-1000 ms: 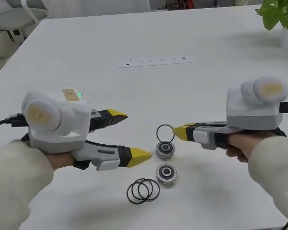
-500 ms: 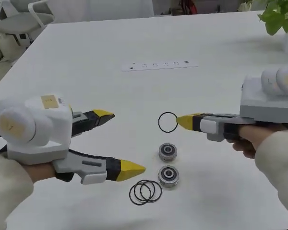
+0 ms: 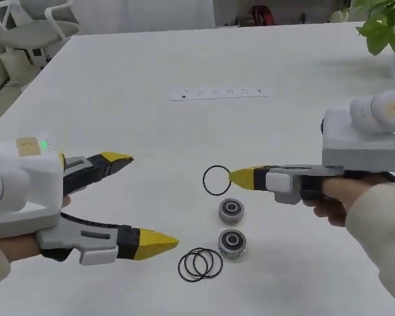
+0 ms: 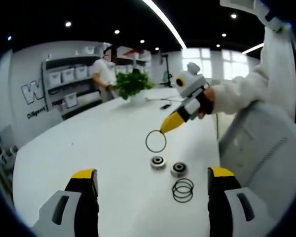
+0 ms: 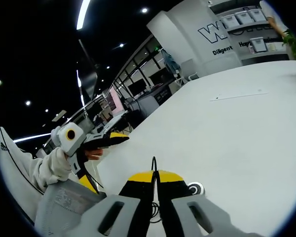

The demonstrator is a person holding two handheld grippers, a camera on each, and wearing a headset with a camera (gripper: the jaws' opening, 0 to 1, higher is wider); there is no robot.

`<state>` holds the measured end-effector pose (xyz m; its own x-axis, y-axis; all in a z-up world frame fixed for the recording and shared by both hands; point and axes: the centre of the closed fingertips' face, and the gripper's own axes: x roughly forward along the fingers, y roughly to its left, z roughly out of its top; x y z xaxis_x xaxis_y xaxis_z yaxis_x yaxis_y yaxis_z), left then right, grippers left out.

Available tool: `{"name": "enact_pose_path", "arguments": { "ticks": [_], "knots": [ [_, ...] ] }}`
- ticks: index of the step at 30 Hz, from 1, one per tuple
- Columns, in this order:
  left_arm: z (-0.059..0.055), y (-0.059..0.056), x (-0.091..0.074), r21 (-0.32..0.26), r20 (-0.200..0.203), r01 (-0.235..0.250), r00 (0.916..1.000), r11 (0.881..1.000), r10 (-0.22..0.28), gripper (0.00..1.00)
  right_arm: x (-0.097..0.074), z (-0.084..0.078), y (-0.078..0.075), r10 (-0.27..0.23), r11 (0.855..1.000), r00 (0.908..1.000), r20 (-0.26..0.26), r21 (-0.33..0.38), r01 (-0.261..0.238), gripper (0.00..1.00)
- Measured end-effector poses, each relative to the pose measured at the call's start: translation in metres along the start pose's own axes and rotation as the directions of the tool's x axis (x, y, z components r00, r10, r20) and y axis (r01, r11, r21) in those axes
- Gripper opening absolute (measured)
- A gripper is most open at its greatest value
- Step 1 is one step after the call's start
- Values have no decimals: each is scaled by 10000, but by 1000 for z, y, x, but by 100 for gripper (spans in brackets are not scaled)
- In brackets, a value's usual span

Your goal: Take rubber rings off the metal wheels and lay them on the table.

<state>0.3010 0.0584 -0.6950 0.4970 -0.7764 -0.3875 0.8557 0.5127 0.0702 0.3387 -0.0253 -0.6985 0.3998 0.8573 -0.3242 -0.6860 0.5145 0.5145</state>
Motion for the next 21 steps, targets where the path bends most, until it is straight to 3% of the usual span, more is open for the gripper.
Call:
{"name": "enact_pose_path", "arguments": {
  "ticks": [4,9,13,21],
  "knots": [
    [-11,-8,-1,-278,-227,349,9991,9990,-355,94,4,-8,5,152,9999,9992,-363,46,-151,0],
    [-20,-10,-3,-565,-390,441,9982,9974,-463,96,9,-21,11,378,9993,9951,-909,82,-372,0],
    [-27,-9,-2,-582,-585,376,9974,9976,-410,98,12,-34,16,589,9982,9876,-1453,211,-564,0],
    [-43,-25,4,-504,-1205,930,9878,9944,-985,97,16,-57,20,768,9970,9692,-2340,301,-718,0]
  ]
}}
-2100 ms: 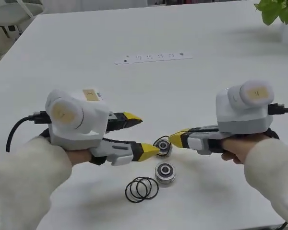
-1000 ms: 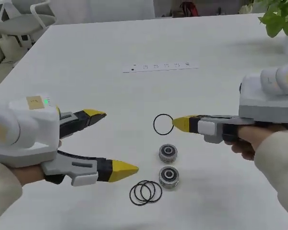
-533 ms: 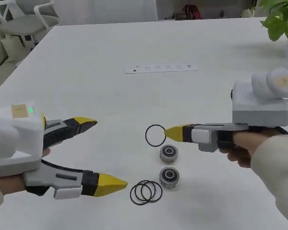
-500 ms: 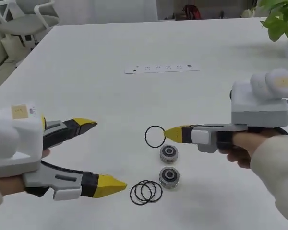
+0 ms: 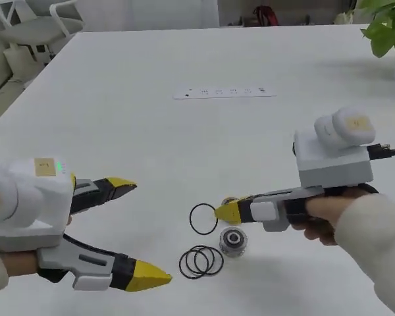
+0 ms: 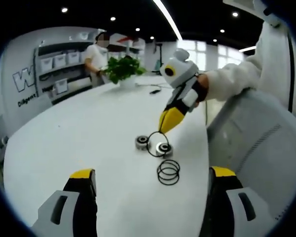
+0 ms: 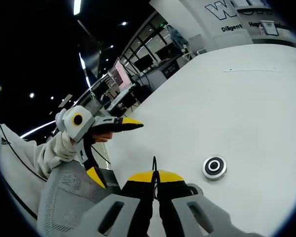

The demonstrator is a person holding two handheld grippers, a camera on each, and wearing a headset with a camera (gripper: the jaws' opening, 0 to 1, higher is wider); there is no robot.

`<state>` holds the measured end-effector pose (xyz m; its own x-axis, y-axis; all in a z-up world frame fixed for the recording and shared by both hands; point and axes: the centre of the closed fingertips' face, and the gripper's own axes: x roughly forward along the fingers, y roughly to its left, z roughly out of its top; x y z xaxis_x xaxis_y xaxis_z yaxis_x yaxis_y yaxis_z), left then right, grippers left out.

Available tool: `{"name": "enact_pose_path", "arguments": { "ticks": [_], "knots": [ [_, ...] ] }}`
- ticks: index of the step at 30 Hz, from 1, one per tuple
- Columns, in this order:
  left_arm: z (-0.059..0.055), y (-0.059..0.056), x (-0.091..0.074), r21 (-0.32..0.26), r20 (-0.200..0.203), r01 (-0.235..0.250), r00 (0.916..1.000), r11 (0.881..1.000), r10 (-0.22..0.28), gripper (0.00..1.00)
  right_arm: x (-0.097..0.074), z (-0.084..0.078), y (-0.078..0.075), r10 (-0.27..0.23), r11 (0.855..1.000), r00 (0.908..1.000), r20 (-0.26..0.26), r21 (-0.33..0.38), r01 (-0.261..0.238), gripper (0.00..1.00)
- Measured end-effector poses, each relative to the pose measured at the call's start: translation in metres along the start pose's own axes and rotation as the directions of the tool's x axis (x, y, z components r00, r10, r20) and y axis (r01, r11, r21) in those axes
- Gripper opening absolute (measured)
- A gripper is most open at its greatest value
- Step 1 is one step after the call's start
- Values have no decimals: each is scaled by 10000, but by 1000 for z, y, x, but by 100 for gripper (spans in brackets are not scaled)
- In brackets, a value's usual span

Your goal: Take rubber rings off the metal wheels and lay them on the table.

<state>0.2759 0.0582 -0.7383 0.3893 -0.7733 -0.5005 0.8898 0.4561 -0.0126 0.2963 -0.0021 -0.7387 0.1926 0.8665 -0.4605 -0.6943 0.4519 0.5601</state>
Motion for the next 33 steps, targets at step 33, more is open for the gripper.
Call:
{"name": "enact_pose_path", "arguments": {
  "ticks": [33],
  "knots": [
    [-17,-16,9,33,-721,735,9947,9973,-731,98,9,-55,-18,-338,9980,9730,-2285,449,453,0]
  ]
}}
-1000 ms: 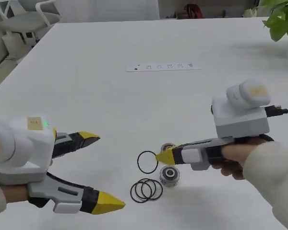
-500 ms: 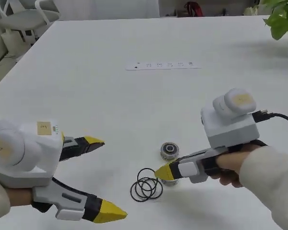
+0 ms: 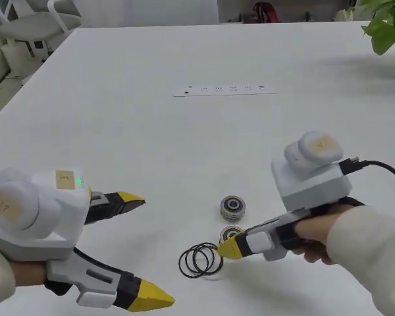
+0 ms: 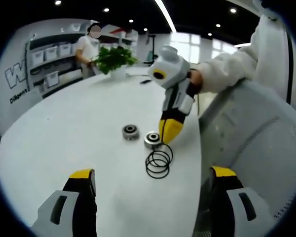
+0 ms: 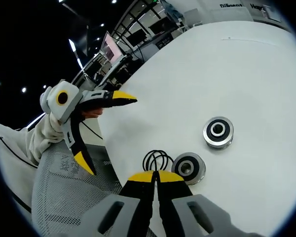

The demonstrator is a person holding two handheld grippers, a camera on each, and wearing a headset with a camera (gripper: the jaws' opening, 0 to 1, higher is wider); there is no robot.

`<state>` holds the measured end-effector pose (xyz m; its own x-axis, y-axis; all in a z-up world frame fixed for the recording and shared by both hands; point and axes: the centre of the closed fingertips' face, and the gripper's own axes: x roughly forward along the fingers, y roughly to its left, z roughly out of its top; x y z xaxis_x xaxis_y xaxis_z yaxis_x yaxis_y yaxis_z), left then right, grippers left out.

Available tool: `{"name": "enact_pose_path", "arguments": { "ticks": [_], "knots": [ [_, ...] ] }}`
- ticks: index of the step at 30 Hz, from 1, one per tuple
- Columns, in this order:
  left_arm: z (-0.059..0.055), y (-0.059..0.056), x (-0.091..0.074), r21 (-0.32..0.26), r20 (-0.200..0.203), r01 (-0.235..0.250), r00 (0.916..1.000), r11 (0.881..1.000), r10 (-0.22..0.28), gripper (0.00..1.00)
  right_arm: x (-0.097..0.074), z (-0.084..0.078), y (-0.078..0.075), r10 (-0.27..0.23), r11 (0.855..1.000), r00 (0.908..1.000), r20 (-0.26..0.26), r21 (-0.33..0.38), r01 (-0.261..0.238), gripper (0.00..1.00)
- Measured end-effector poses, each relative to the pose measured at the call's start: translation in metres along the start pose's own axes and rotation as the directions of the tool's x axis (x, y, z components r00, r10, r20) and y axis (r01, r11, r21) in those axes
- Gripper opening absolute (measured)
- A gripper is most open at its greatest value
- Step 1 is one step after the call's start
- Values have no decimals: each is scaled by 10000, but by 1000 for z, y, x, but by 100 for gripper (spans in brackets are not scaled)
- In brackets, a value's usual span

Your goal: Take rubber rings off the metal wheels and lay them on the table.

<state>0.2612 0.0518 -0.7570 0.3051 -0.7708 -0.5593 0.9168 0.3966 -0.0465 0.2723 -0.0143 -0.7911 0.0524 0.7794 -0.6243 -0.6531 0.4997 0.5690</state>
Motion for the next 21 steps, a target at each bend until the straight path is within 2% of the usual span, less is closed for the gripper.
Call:
{"name": "enact_pose_path", "arguments": {
  "ticks": [14,21],
  "knots": [
    [-1,-4,1,31,-99,58,9999,10000,-58,97,0,-7,-6,-186,9994,9995,-261,275,193,1],
    [-2,-5,2,16,-159,118,9998,9999,-118,96,0,-10,-3,-170,9995,9989,-435,254,181,5]
  ]
}}
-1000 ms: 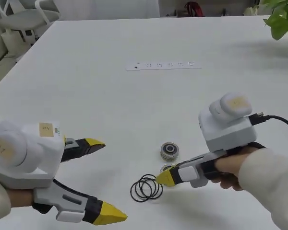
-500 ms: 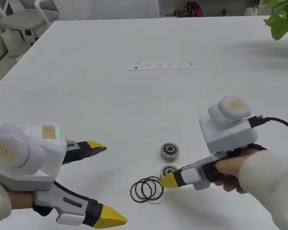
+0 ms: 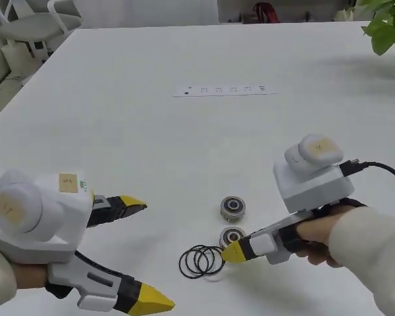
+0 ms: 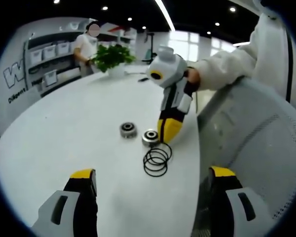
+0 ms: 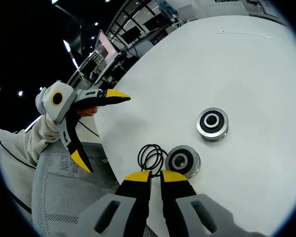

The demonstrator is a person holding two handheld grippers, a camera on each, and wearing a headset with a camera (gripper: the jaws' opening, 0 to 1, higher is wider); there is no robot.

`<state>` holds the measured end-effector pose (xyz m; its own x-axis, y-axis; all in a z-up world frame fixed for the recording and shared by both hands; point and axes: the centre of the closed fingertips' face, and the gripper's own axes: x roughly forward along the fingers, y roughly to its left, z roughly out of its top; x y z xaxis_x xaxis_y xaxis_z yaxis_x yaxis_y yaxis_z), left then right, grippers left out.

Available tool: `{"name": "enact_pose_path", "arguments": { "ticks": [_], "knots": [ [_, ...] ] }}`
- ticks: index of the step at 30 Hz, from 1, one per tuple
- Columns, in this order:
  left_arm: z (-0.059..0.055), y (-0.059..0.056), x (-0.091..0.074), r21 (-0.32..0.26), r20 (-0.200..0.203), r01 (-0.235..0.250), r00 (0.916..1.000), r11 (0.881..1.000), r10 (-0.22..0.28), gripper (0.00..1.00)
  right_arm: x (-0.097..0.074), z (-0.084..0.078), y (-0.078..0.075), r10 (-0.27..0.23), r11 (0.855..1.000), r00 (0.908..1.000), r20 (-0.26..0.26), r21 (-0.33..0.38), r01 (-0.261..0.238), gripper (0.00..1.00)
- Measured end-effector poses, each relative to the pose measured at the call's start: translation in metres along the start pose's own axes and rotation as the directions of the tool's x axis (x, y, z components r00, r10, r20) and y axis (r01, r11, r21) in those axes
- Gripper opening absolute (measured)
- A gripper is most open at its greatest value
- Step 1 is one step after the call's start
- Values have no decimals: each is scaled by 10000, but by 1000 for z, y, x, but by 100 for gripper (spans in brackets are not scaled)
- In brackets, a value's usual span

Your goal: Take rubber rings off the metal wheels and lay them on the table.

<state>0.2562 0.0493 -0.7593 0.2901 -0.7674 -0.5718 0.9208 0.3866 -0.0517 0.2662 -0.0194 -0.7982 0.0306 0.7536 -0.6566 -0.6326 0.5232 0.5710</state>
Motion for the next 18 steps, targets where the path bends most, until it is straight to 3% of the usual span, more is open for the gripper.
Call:
{"name": "enact_pose_path", "arguments": {
  "ticks": [9,18],
  "knots": [
    [-1,1,0,-11,-56,9,10000,10000,-9,96,-2,-3,-3,-49,9999,9998,-200,-89,47,4],
    [-3,0,0,8,-123,42,9999,10000,-42,95,-5,2,-6,-86,9999,10000,-17,-93,86,4]
  ]
}}
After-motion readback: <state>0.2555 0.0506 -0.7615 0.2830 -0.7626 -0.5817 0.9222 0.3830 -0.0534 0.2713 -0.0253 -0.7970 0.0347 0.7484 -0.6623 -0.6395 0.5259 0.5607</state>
